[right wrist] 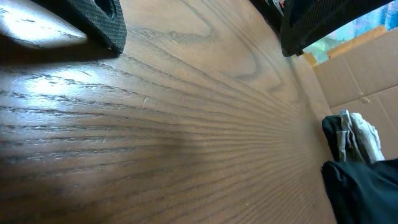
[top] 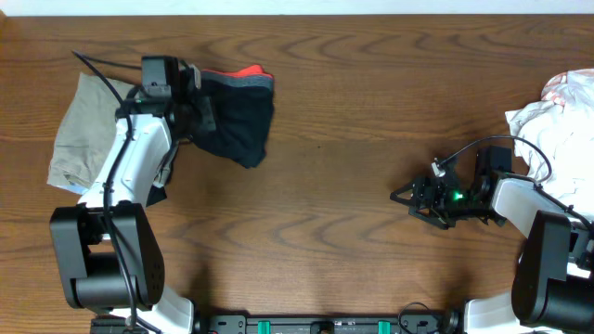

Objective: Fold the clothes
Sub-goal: 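Lift the leggings and carry them left onto the khaki garment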

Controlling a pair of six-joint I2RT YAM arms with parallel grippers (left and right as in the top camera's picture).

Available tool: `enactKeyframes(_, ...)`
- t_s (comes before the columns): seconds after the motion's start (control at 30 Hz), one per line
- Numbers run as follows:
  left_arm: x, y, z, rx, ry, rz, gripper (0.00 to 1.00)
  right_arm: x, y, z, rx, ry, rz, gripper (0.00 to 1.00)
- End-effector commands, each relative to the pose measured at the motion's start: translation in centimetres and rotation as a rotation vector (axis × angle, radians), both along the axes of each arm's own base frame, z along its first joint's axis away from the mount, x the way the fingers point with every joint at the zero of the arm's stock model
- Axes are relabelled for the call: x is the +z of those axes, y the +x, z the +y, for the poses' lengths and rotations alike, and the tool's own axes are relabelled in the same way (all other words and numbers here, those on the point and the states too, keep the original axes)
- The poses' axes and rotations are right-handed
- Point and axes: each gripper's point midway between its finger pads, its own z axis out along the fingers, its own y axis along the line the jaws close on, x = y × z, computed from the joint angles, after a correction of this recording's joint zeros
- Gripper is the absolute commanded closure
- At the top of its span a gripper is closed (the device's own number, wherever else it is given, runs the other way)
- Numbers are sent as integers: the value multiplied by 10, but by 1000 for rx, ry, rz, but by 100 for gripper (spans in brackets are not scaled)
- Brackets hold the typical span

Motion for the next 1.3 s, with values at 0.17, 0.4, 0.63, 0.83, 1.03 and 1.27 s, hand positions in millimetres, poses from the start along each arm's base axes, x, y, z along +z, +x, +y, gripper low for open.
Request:
enactKeyframes(0.17,38,22,44,23,135,-108,94,-28,-15,-16,7,-124,70,20)
enactKeyframes(0.4,41,19,91,127,141,-110,94,-28,-15,-16,7,-124,70,20)
enactKeyframes(0.63,46,16,113,162,50,-130,94,-28,-15,-16,7,-124,70,20)
enactKeyframes(0.83,50,16,106,133,-29,-149,94,-28,-15,-16,7,-124,70,19)
enactKeyframes(1.03,63,19,74,29,-199,-192,94,-28,-14,-16,6,-125,63,18)
enactKeyframes(1.27,86,23,48,-21,-384,-232,94,-28,-14,-16,7,-126,63,18)
